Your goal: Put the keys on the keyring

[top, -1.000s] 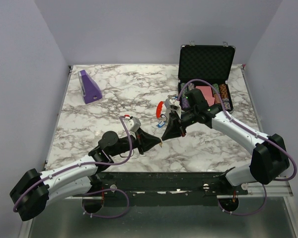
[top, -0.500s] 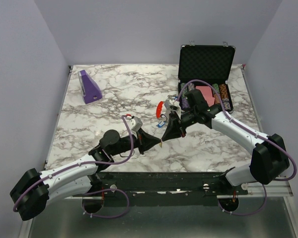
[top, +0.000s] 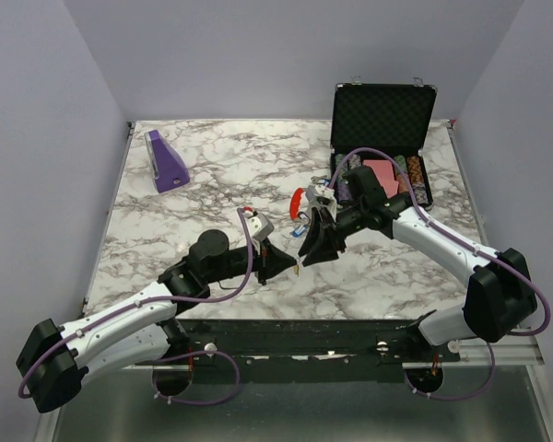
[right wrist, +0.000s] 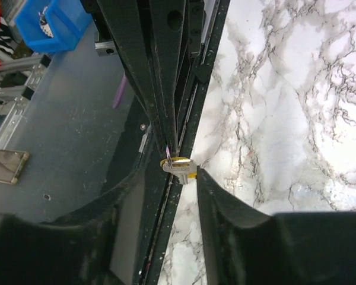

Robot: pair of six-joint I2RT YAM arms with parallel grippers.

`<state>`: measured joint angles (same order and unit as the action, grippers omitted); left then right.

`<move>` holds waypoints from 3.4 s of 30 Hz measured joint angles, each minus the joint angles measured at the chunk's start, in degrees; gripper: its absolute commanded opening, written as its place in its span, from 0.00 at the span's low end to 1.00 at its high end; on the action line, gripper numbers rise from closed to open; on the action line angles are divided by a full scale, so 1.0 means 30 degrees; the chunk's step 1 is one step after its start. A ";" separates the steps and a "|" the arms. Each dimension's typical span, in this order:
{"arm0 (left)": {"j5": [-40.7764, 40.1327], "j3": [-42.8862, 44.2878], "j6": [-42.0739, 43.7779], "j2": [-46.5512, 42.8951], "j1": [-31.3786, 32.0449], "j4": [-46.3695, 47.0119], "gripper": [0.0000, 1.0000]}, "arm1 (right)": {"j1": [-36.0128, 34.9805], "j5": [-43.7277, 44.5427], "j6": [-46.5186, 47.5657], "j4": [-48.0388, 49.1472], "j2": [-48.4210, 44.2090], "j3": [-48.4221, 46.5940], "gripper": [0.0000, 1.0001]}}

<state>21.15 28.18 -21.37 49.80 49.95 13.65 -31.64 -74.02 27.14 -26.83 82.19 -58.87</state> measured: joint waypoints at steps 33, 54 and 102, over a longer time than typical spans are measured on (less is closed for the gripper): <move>0.1931 0.4430 0.2171 0.2725 -0.0619 -0.7599 0.00 | -0.0838 0.0546 0.0954 -0.0903 0.0393 0.0000 0.43; 0.2499 0.4422 0.1603 0.3089 -0.0670 -0.7038 0.00 | -0.1013 0.1042 0.0678 -0.0532 0.0495 0.0007 0.01; -0.4488 -0.8211 -0.5195 -1.0848 -0.1151 0.1523 0.90 | -0.1188 0.1115 -0.1348 0.0962 0.1005 0.0007 0.01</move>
<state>7.68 3.55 -36.95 17.26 46.50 18.22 -35.20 -70.67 23.09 -23.94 85.21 -58.85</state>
